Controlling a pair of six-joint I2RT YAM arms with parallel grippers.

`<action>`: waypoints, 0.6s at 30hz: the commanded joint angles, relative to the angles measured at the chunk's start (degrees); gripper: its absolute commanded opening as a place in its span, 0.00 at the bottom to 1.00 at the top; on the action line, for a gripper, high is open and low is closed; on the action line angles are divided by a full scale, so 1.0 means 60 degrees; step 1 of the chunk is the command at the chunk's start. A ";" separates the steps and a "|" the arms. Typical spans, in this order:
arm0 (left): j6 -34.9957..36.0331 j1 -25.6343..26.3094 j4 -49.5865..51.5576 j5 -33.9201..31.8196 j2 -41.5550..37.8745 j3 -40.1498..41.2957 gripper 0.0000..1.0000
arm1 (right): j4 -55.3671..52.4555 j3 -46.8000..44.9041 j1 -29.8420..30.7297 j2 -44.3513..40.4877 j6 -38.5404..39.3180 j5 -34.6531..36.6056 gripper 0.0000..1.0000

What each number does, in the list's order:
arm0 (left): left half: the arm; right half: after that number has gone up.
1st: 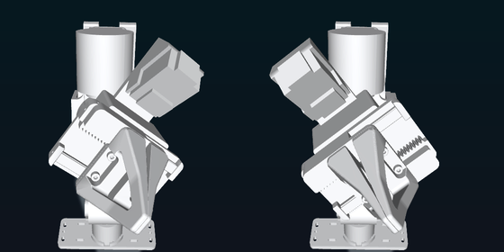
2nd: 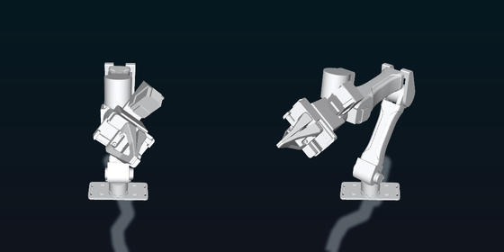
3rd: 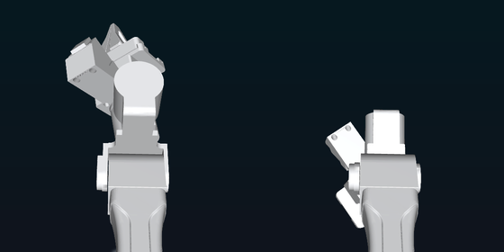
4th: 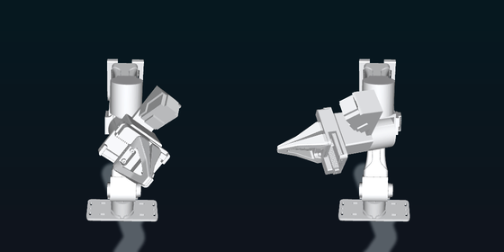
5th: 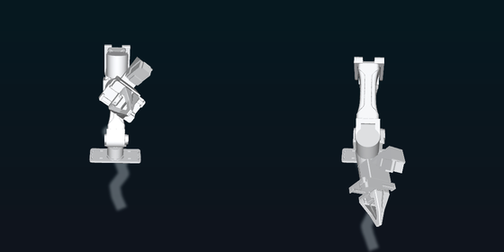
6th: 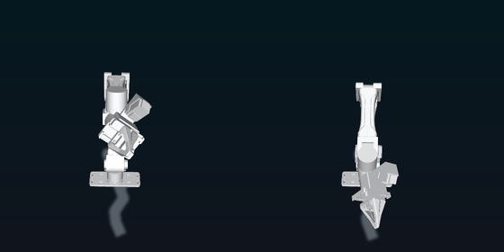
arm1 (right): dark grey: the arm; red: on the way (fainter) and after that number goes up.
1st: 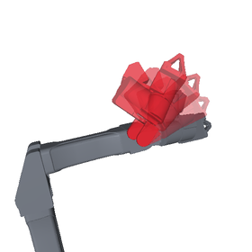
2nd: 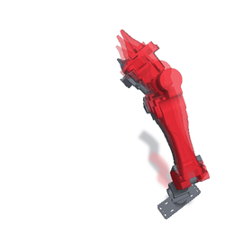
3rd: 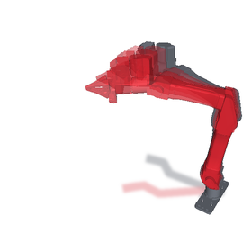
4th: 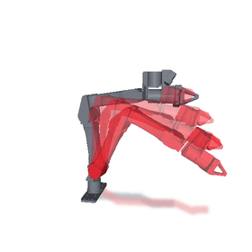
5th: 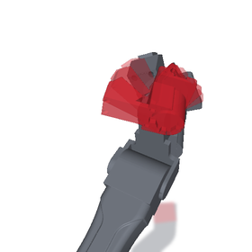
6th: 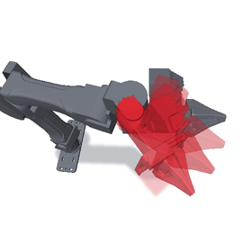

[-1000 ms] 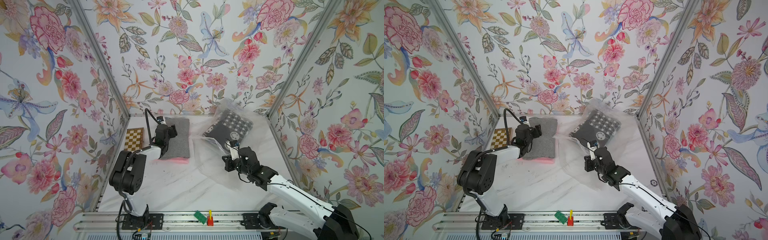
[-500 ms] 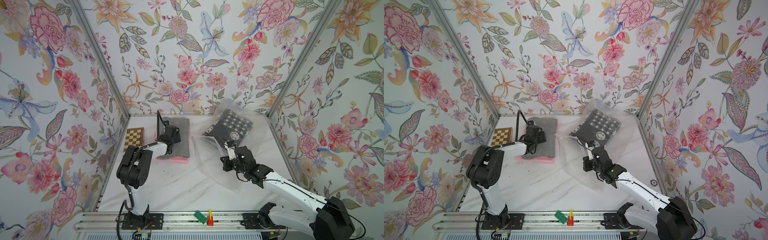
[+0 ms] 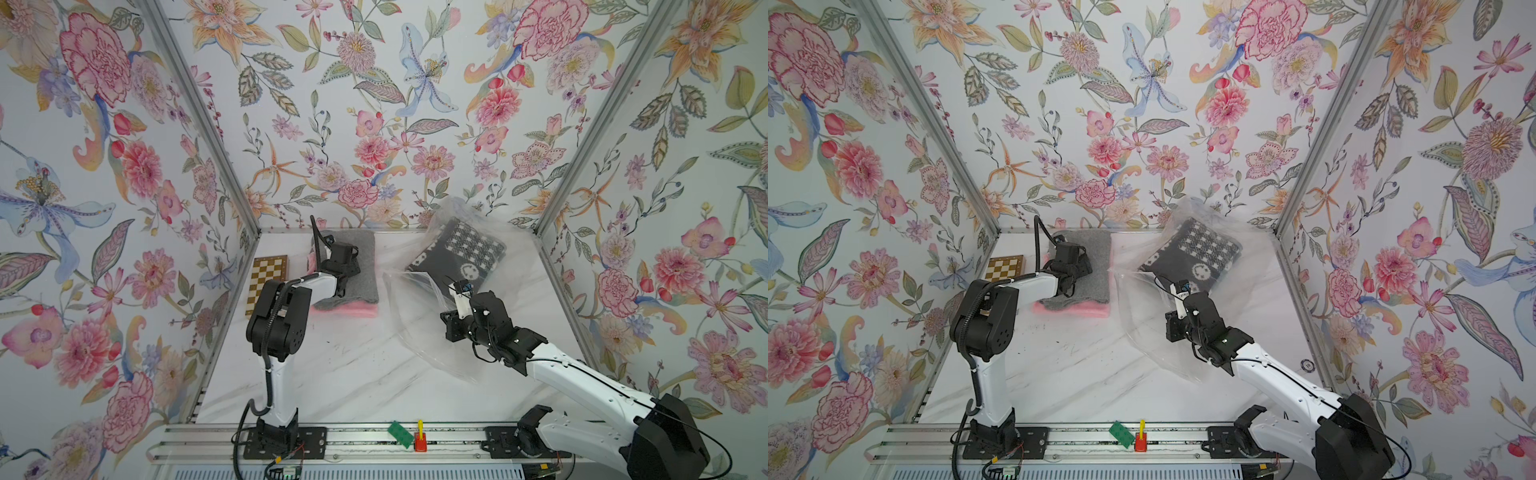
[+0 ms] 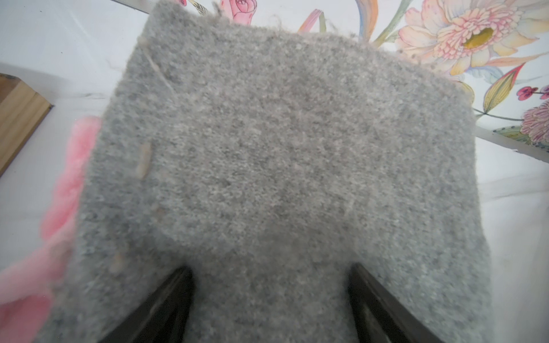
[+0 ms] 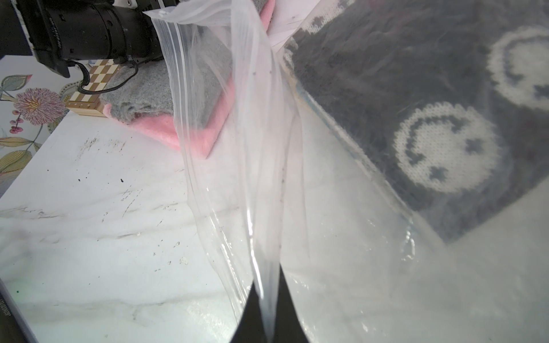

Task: Take the blanket out of the vacuum bag
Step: Place the blanket at the center of the board.

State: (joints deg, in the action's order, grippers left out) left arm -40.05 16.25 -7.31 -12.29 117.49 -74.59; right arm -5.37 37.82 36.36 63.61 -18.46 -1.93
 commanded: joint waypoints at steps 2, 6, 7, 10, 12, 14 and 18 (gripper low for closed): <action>-0.0332 -0.0437 0.0599 0.0160 0.0398 -0.0099 0.84 | -0.0175 0.0317 0.0061 -0.0078 0.0113 0.0091 0.00; 0.0118 -0.0539 0.0438 0.0242 -0.0142 0.0138 0.84 | -0.0109 0.0250 0.0061 -0.0145 0.0102 0.0103 0.00; 0.0257 -0.0575 0.0347 0.0246 -0.0409 0.0283 0.84 | -0.0104 0.0244 0.0056 -0.0150 0.0097 0.0110 0.00; 0.0658 -0.0621 0.0064 0.0219 -0.1208 0.0709 0.85 | -0.0116 0.0274 0.0050 -0.0140 0.0083 0.0083 0.00; 0.0854 -0.0636 0.0032 0.0167 -0.1741 0.0925 0.85 | -0.0087 0.0260 0.0061 -0.0144 0.0099 0.0081 0.00; 0.0969 -0.0614 -0.0187 0.0381 -0.2323 0.1269 0.86 | -0.0071 0.0259 0.0057 -0.0129 0.0112 0.0081 0.00; 0.0769 -0.0583 -0.0786 0.1097 -0.3585 0.2337 0.85 | -0.0017 0.0259 0.0051 -0.0064 0.0197 0.0059 0.00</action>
State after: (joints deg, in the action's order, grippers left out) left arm -36.38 13.02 -9.39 -8.97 100.73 -64.01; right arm -5.34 37.93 36.36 63.57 -18.37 -1.93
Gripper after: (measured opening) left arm 0.854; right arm 0.047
